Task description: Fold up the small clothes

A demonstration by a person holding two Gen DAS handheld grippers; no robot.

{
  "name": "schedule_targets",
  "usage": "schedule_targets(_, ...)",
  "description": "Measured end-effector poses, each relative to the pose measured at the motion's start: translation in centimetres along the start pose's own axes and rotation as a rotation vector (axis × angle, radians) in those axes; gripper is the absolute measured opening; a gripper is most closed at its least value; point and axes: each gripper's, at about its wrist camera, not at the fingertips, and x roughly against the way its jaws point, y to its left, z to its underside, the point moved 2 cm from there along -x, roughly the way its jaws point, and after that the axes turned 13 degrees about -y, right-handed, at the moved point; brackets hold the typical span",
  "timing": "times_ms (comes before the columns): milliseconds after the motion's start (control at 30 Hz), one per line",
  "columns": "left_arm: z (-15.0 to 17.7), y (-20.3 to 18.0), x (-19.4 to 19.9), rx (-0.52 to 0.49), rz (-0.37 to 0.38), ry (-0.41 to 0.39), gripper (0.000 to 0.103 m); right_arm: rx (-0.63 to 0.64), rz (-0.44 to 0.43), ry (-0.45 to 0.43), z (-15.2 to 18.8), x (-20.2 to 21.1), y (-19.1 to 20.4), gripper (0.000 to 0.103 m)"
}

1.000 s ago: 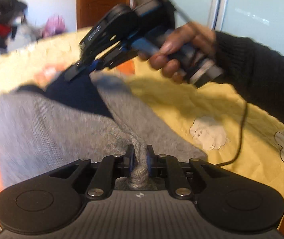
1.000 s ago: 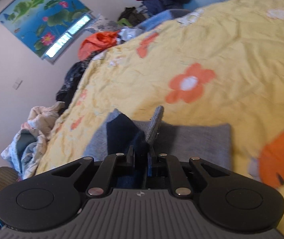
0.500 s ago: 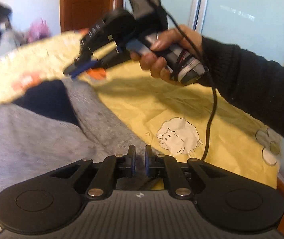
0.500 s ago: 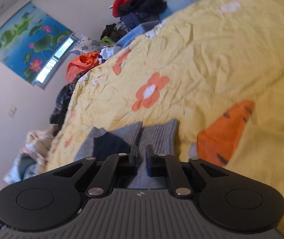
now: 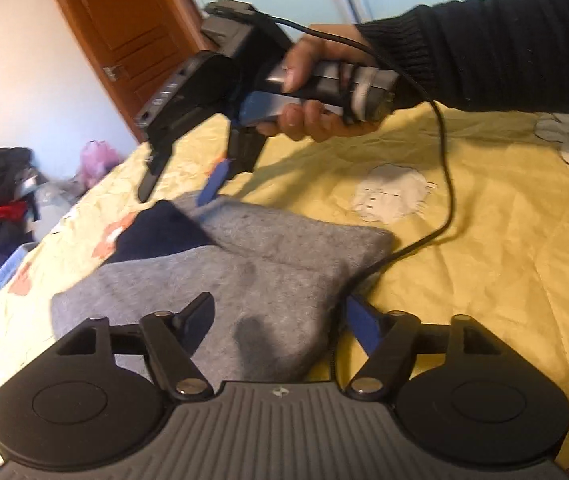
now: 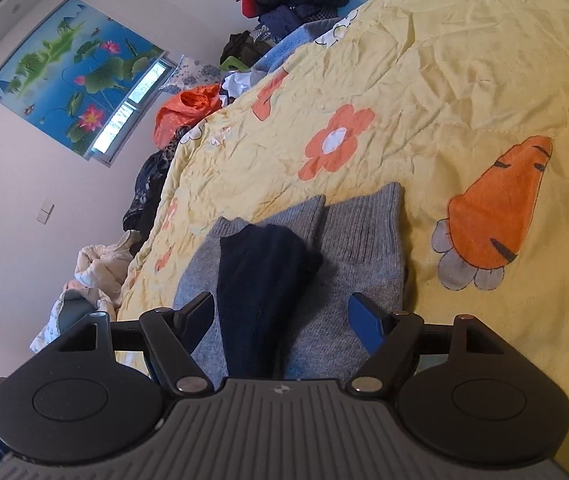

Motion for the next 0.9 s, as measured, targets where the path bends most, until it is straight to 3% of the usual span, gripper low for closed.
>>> schedule_targets(33, 0.0, -0.1, -0.2, -0.007, 0.013, -0.002, 0.069, -0.005, 0.0, -0.002, 0.0, 0.1, 0.0, 0.074)
schedule_targets(100, 0.4, -0.4, -0.8, -0.021, 0.019, 0.015, 0.039, -0.023, -0.003, -0.008, -0.1, 0.2, -0.4, 0.074)
schedule_targets(200, 0.3, -0.2, -0.6, 0.025, 0.021, -0.007, 0.021, -0.053, -0.005, -0.016, -0.1, 0.4, -0.8, 0.074)
schedule_targets(300, 0.2, 0.6, -0.5, 0.108, 0.021, -0.012, 0.02, -0.055, -0.003, -0.015, 0.0, 0.7, -0.8, 0.074)
schedule_targets(433, 0.6, 4.0, 0.1, 0.377, 0.107, -0.025, 0.02, -0.041, 0.008, -0.005, 0.0, 0.7, -0.7, 0.075)
schedule_targets(533, 1.4, 6.7, -0.1, 0.521, 0.1, -0.009, 0.02, -0.046, 0.007, -0.004, 0.1, 0.7, -1.0, 0.075)
schedule_targets(600, 1.9, 7.3, -0.7, 0.519, 0.038, 0.02, 0.02, -0.063, -0.001, -0.009, 0.2, 0.7, -1.4, 0.076)
schedule_targets(667, 1.8, 7.1, -0.7, 0.5, 0.027, 0.015, 0.02, -0.093, -0.012, -0.019, 0.2, 0.9, -1.9, 0.077)
schedule_targets(900, 1.2, 4.3, -2.5, 0.487, 0.128, 0.015, 0.02, -0.082, -0.001, -0.013, 0.0, 1.1, -1.0, 0.08)
